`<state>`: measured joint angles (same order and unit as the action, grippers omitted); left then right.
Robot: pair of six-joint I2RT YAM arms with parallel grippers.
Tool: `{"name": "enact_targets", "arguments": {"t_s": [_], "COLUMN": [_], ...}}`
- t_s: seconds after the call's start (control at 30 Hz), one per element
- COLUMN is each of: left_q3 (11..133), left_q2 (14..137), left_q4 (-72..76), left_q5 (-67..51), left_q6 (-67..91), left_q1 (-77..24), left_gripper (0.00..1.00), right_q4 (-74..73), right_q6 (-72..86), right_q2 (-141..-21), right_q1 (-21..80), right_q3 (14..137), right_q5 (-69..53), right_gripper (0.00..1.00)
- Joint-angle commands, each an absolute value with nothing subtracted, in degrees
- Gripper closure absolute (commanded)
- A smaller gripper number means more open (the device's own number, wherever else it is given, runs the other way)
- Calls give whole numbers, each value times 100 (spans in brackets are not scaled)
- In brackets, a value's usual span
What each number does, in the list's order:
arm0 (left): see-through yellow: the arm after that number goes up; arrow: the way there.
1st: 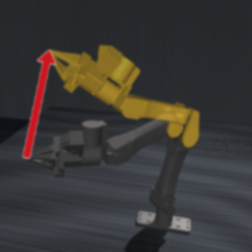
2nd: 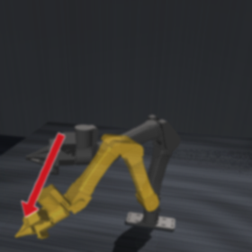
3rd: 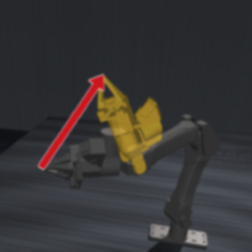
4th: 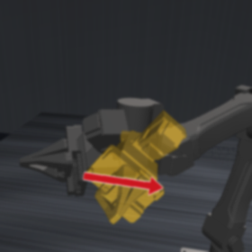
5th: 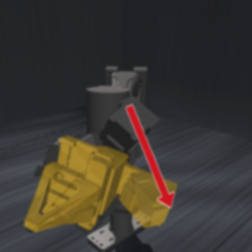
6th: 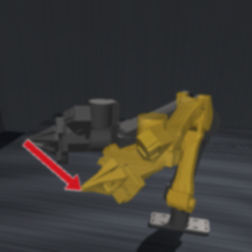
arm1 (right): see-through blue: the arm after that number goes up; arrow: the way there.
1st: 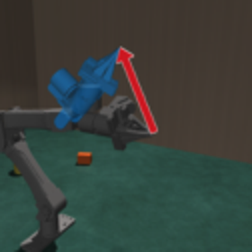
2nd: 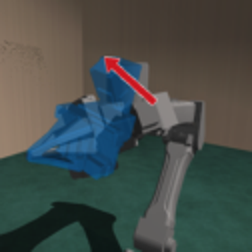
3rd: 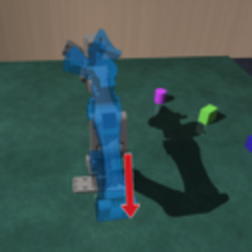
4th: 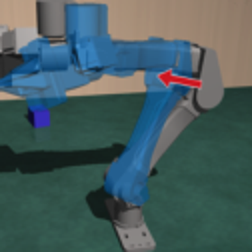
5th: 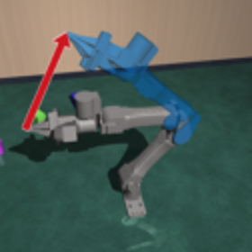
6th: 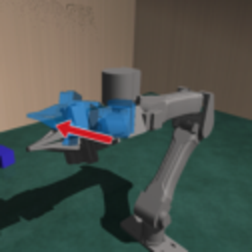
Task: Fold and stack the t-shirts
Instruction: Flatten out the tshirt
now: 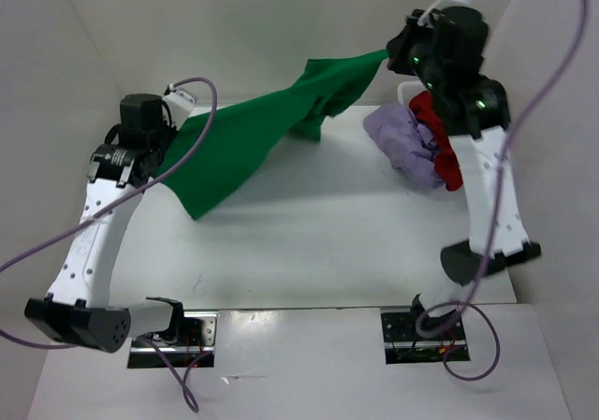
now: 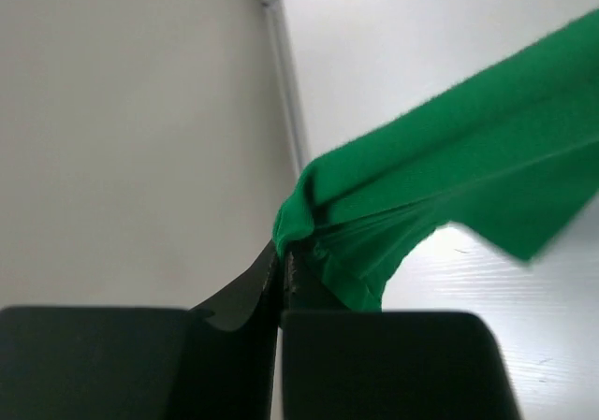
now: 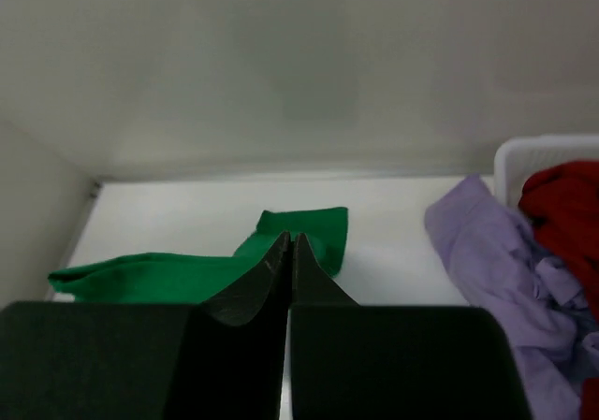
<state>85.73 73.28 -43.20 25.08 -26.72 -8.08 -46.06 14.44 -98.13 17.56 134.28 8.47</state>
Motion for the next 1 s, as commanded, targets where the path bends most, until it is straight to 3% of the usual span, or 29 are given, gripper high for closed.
{"name": "enact_targets", "arguments": {"t_s": [0.0, 0.27, 0.47, 0.67, 0.97], "left_q3": [8946, 9922, 10293, 9880, 8728], "left_q2": [6866, 5882, 5555, 5932, 7047], "left_q4": [-4342, -4491, -4553, -4553, -4000], "left_q5": [3216, 3349, 2954, 2655, 2452], "left_q6": [-3050, -4016, -4376, -4325, -4237], "left_q1": [-738, -738, -738, -738, -738], "left_gripper": [100, 100, 100, 100, 100], "right_q4": [-4764, -4579, -4764, -4693, -3886], "right_q6": [1230, 1116, 1318, 1257, 949], "right_q2": [-8941, -6753, -6337, -6530, -7970], "right_q1": [1828, 2074, 2127, 2241, 1979], "right_q3": [13088, 12226, 12349, 11831, 10661], "right_q5": [1466, 1671, 932, 1064, 932], "right_gripper": [100, 100, 100, 100, 100]}}
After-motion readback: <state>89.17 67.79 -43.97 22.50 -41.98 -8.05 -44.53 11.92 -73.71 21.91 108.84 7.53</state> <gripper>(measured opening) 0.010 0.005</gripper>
